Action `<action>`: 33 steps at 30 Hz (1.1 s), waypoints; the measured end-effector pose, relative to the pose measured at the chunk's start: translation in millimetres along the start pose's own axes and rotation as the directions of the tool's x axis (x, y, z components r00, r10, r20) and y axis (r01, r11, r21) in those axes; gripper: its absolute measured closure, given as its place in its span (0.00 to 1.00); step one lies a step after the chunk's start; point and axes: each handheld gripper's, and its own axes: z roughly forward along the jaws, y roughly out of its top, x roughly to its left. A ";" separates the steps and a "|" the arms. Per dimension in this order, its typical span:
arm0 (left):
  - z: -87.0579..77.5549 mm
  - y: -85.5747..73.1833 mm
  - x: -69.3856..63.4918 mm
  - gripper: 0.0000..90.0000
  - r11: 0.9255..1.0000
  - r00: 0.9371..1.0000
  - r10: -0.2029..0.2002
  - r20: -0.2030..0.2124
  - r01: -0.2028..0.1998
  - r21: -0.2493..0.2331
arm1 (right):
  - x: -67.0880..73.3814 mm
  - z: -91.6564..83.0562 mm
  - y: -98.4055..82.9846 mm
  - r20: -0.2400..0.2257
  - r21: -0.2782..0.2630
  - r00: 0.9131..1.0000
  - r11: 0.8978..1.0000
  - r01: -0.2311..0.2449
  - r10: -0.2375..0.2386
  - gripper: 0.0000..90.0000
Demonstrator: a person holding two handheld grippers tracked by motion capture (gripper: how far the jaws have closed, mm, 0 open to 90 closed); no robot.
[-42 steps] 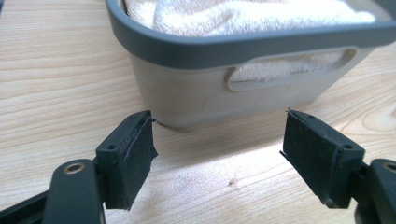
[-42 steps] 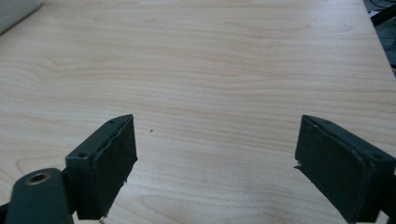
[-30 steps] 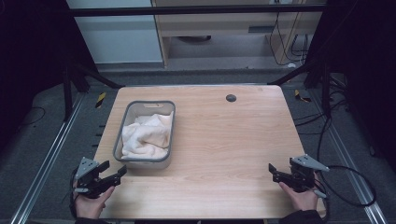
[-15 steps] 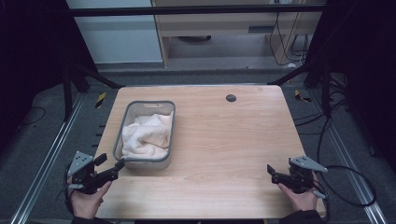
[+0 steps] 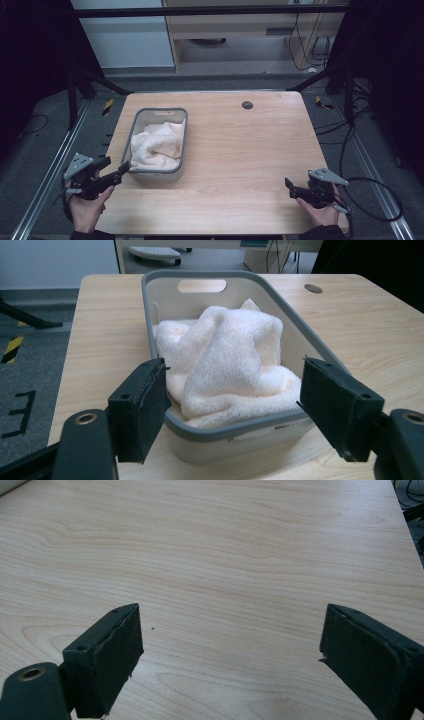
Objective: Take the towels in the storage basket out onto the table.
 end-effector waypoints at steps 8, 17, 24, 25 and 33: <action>11.4 9.9 -7.0 0.30 0.999 0.999 0.034 0.019 -0.035 0.036 | 0.3 1.2 -0.6 0.004 0.003 1.000 1.000 0.005 -0.005 0.11; 20.9 24.2 -8.6 0.29 0.998 0.998 0.050 0.025 -0.051 0.047 | 0.8 0.1 0.1 0.003 0.000 1.000 1.000 0.004 -0.004 0.11; 30.3 28.1 -10.0 0.29 0.993 0.997 0.075 0.031 -0.078 0.084 | 0.5 -0.1 0.7 0.005 0.001 1.000 1.000 0.006 -0.006 0.11; 31.7 28.7 -10.1 0.29 0.993 0.997 0.077 0.032 -0.079 0.088 | 0.5 -0.2 0.7 0.004 0.000 1.000 1.000 0.006 -0.006 0.11; 47.1 34.8 -9.5 0.28 0.988 0.995 0.087 0.045 -0.092 0.126 | 0.8 -0.6 0.0 0.010 0.008 1.000 1.000 0.007 -0.007 0.11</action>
